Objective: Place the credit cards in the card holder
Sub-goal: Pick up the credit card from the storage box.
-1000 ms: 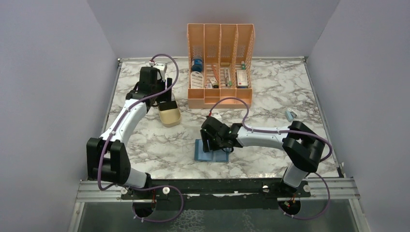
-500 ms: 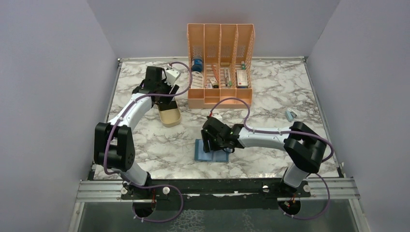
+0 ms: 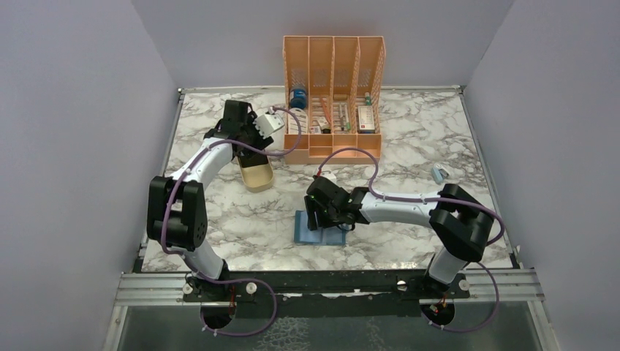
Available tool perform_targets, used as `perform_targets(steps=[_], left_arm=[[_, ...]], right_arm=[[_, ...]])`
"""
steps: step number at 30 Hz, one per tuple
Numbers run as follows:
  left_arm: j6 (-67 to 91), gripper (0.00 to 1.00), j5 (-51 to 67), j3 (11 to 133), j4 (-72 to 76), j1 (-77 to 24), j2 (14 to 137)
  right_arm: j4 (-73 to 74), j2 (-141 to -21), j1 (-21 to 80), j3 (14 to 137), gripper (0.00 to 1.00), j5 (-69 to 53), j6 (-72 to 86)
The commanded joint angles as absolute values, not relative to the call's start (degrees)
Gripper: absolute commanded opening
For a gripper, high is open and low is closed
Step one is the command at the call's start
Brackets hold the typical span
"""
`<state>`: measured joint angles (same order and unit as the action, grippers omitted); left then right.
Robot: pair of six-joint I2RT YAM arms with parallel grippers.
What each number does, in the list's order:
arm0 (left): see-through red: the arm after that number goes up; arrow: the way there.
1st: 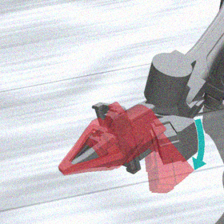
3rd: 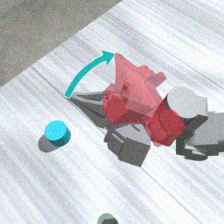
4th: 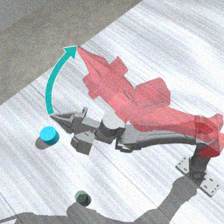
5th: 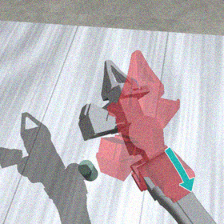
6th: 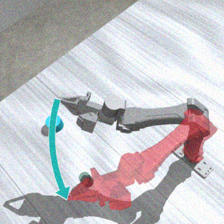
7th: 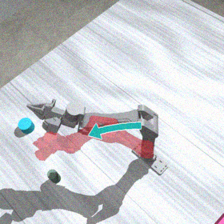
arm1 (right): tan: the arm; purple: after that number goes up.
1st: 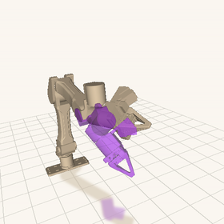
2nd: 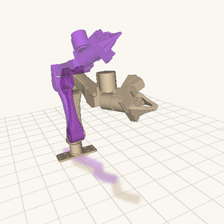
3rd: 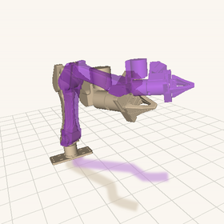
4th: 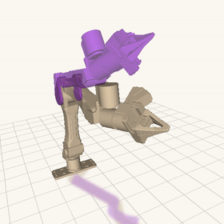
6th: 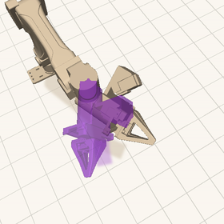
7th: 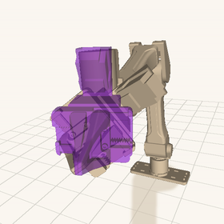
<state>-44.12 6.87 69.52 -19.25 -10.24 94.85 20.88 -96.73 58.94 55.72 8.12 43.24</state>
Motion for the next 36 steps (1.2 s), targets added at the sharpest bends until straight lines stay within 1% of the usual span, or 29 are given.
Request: perform_targets(steps=[1,4,9,16,21,25,30,36], left_arm=[[-49.3,0.6,10.6,67.9,-17.9,-10.3,95.8],[-49.9,0.55,9.5,68.1,-18.1,-10.3,96.8],[-50.7,0.55,10.7,67.6,-18.2,-10.3,97.1],[-51.0,0.58,11.4,66.7,-18.4,-10.3,97.1],[-51.1,0.59,13.7,66.6,-18.3,-10.3,99.2],[-50.7,0.58,12.0,67.1,-18.3,-10.4,101.0],[-50.7,0.55,7.3,67.3,-17.0,-10.8,103.3],[-51.1,0.47,2.8,67.6,-15.4,-11.4,104.5]], right_arm=[[23.6,-97.4,59.4,56.0,0.62,8.1,43.9],[23.7,-97.4,59.4,55.9,0.62,8.4,43.9],[23.6,-97.2,59.4,55.4,0.62,8.6,44.4],[24.4,-97.5,59.4,56.2,0.62,9.0,44.0],[24.4,-97.3,59.3,56.1,0.62,9.4,44.3],[24.3,-97.0,59.4,55.9,0.62,9.3,44.2],[23.8,-96.7,59.4,55.7,0.62,8.7,43.9],[24.2,-96.7,59.4,56.2,0.62,9.1,43.8]])
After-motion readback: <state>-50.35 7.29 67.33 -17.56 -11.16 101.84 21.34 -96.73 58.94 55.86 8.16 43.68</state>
